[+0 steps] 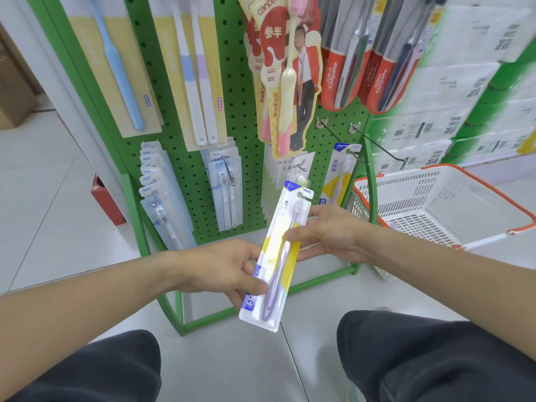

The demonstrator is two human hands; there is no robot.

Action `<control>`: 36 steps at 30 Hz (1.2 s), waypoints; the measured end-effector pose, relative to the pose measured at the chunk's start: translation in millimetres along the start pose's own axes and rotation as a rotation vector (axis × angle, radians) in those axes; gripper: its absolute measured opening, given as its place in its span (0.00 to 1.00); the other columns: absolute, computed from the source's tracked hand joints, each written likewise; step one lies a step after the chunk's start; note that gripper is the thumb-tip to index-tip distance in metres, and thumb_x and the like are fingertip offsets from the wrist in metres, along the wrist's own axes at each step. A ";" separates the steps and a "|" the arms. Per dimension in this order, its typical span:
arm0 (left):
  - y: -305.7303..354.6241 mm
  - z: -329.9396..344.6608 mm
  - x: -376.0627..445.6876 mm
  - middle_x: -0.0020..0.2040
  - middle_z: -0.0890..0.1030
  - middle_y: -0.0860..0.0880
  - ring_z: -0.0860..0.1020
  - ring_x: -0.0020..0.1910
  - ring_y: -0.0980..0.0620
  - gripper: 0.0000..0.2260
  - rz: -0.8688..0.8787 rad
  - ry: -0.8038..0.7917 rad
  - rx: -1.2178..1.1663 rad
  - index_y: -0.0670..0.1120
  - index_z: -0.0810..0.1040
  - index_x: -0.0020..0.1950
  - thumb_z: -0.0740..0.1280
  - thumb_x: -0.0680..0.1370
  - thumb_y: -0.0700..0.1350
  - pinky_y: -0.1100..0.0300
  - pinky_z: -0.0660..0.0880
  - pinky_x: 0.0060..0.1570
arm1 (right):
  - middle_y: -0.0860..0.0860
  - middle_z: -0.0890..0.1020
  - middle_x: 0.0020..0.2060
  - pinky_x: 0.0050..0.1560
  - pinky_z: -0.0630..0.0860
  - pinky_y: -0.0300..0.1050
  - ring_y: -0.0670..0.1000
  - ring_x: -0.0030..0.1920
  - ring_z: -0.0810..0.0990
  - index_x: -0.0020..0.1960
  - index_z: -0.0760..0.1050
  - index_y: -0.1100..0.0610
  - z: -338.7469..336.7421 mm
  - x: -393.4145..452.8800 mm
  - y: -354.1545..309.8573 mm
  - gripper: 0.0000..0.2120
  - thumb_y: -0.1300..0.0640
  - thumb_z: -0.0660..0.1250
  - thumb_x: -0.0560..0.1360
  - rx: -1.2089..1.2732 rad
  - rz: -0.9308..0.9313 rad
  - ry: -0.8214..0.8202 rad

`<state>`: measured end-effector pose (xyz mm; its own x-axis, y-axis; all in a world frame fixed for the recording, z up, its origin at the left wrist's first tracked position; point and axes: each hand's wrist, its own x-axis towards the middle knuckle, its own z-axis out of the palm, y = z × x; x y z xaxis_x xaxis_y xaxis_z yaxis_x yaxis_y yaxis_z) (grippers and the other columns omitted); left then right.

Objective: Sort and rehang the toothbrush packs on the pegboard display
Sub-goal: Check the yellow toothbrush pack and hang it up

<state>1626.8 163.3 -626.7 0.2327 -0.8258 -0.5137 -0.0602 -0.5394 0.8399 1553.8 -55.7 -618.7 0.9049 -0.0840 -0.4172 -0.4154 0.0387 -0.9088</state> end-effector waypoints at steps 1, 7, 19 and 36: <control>0.0 1.4 0.6 0.55 0.85 0.38 0.83 0.55 0.35 0.13 -0.005 0.002 -0.016 0.40 0.76 0.65 0.67 0.81 0.36 0.51 0.84 0.49 | 0.60 0.87 0.50 0.46 0.85 0.51 0.59 0.48 0.87 0.60 0.76 0.64 1.3 -0.3 0.5 0.18 0.72 0.74 0.72 0.006 -0.009 0.003; -2.5 3.4 4.1 0.54 0.85 0.37 0.84 0.52 0.38 0.11 -0.044 0.063 -0.041 0.40 0.76 0.63 0.68 0.81 0.37 0.47 0.83 0.53 | 0.59 0.88 0.45 0.44 0.85 0.49 0.56 0.43 0.88 0.58 0.77 0.62 9.1 -0.8 7.2 0.21 0.75 0.76 0.68 -0.055 -0.023 0.013; -8.1 29.5 16.6 0.51 0.78 0.55 0.77 0.43 0.58 0.24 -0.050 0.422 0.634 0.52 0.72 0.64 0.69 0.75 0.65 0.62 0.74 0.42 | 0.64 0.86 0.49 0.46 0.86 0.50 0.61 0.47 0.87 0.60 0.78 0.70 22.9 2.4 17.4 0.13 0.72 0.70 0.75 -0.018 0.138 0.039; -26.3 10.1 26.5 0.51 0.85 0.56 0.84 0.50 0.56 0.07 -0.027 0.307 0.288 0.52 0.79 0.59 0.66 0.82 0.45 0.58 0.81 0.52 | 0.59 0.86 0.54 0.45 0.86 0.49 0.50 0.37 0.84 0.56 0.82 0.62 8.5 9.8 27.6 0.12 0.56 0.75 0.76 -0.105 0.084 0.004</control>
<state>1624.7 154.0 -664.2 0.5137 -0.7469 -0.4221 -0.3086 -0.6199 0.7214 1552.0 -47.0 -648.0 0.8661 -0.0889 -0.4919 -0.4976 -0.0588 -0.8654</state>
